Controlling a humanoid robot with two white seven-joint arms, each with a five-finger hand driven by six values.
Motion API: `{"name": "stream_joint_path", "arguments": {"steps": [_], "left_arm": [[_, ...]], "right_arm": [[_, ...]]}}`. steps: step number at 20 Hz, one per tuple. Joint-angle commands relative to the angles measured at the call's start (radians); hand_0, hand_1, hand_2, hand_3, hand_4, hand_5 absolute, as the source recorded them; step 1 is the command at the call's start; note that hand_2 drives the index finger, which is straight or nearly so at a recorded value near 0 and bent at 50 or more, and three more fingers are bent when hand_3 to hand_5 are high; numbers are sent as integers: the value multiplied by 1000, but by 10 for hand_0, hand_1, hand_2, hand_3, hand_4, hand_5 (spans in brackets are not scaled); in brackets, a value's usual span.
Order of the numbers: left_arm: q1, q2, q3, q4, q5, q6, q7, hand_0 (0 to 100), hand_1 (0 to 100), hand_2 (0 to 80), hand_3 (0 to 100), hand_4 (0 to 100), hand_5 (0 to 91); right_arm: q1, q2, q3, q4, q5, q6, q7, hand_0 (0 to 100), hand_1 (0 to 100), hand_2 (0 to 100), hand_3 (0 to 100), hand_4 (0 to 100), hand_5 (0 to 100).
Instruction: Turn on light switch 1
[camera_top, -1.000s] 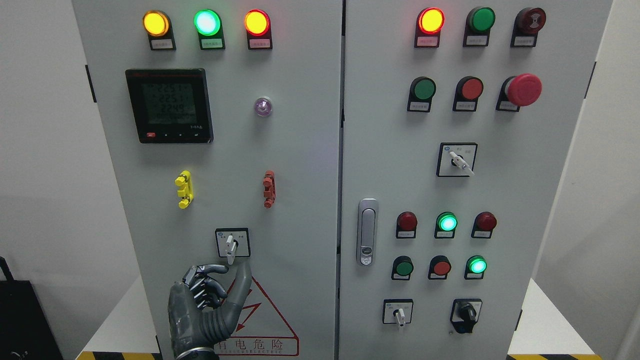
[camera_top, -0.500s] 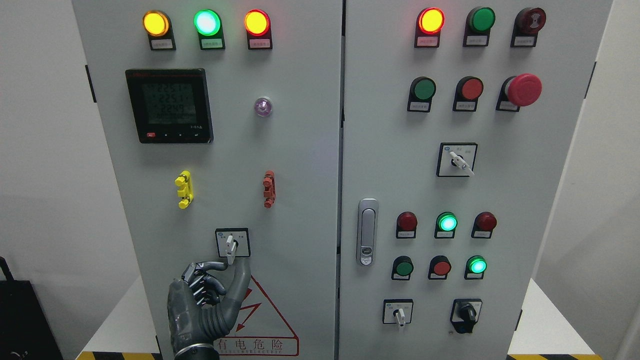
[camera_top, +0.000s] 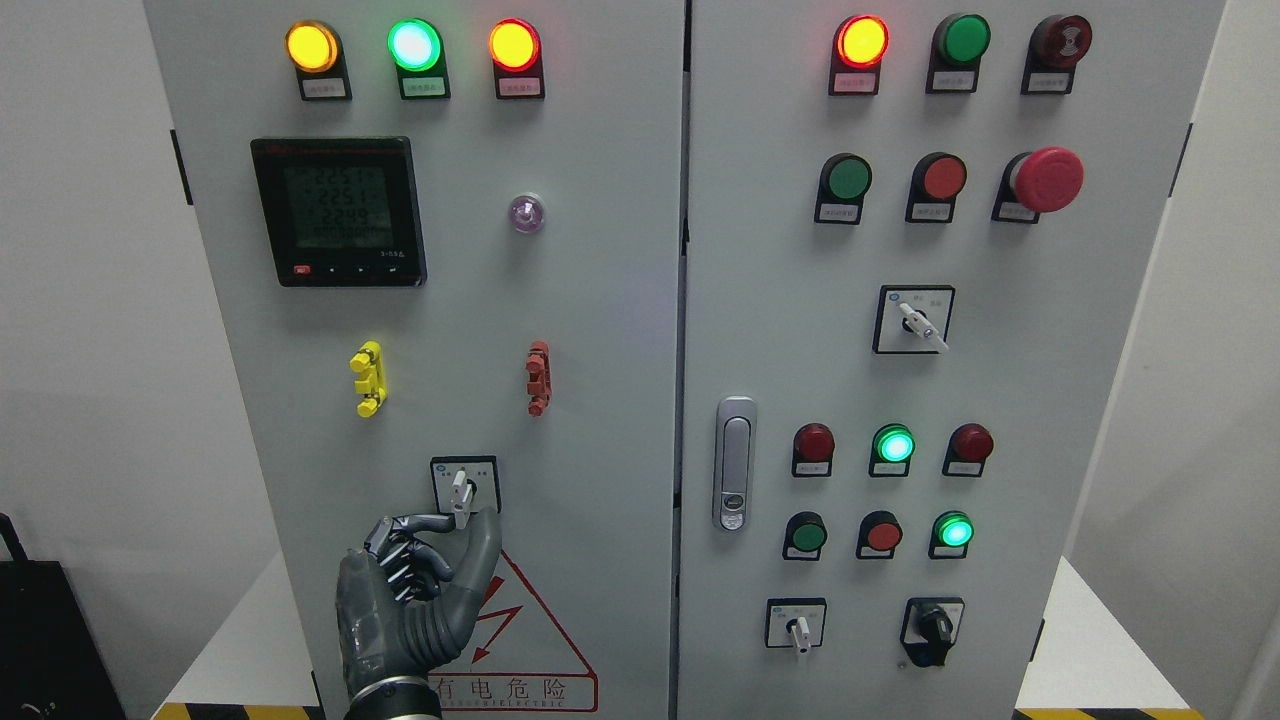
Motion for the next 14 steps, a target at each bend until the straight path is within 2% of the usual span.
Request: {"name": "stream_joint_path", "arguments": {"steps": [1, 14], "left_arm": [[-9, -5, 1, 2, 7, 3, -4, 62, 589, 521, 921, 960, 849], [-24, -5, 9, 2, 13, 21, -4, 63, 578, 523, 925, 960, 851]], "right_arm": [[0, 0, -1, 0, 0, 0, 1, 0, 0, 0, 0, 0, 0], [0, 0, -1, 0, 0, 0, 1, 0, 0, 0, 0, 0, 0]]}}
